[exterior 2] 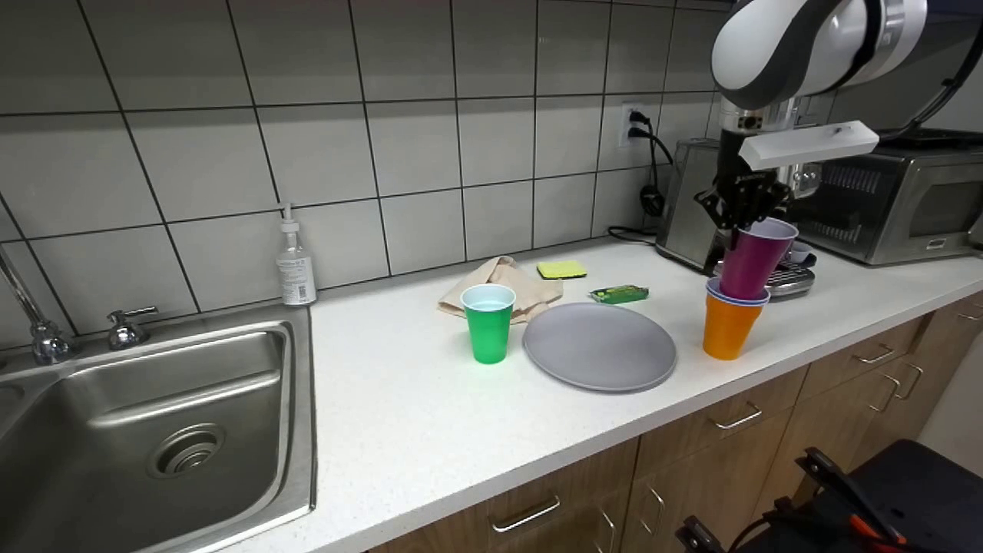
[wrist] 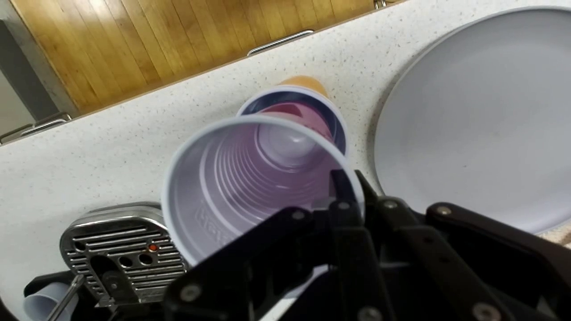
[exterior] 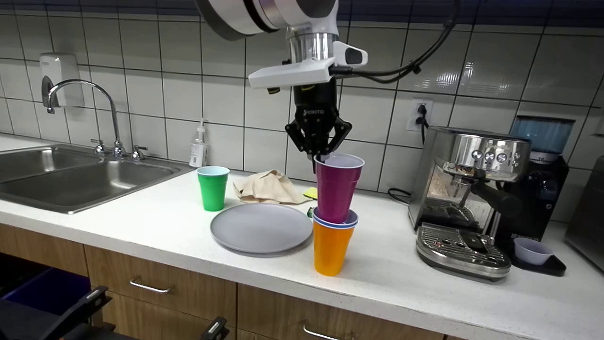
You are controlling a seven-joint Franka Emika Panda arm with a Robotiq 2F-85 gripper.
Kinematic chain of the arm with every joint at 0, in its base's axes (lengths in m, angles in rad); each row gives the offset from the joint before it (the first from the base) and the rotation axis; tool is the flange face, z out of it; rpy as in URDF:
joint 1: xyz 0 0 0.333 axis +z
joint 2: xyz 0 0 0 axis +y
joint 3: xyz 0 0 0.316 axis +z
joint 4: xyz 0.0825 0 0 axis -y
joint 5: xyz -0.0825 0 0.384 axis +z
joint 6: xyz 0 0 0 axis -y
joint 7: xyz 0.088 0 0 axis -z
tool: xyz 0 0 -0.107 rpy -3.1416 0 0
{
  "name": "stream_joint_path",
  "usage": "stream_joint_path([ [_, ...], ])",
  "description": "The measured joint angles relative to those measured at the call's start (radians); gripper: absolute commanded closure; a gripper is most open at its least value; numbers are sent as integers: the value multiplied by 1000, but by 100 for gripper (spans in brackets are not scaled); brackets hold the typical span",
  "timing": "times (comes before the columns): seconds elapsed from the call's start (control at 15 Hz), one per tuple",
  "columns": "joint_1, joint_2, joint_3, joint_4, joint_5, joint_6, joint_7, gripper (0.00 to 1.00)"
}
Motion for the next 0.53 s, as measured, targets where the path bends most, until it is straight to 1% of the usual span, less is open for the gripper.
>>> stream_joint_path([
  [0.07, 0, 0, 0, -1, 0, 0, 0, 69],
  [0.13, 0, 1, 0, -1, 0, 0, 0, 64],
  [0.53, -3, 1, -1, -2, 0, 0, 1, 19],
])
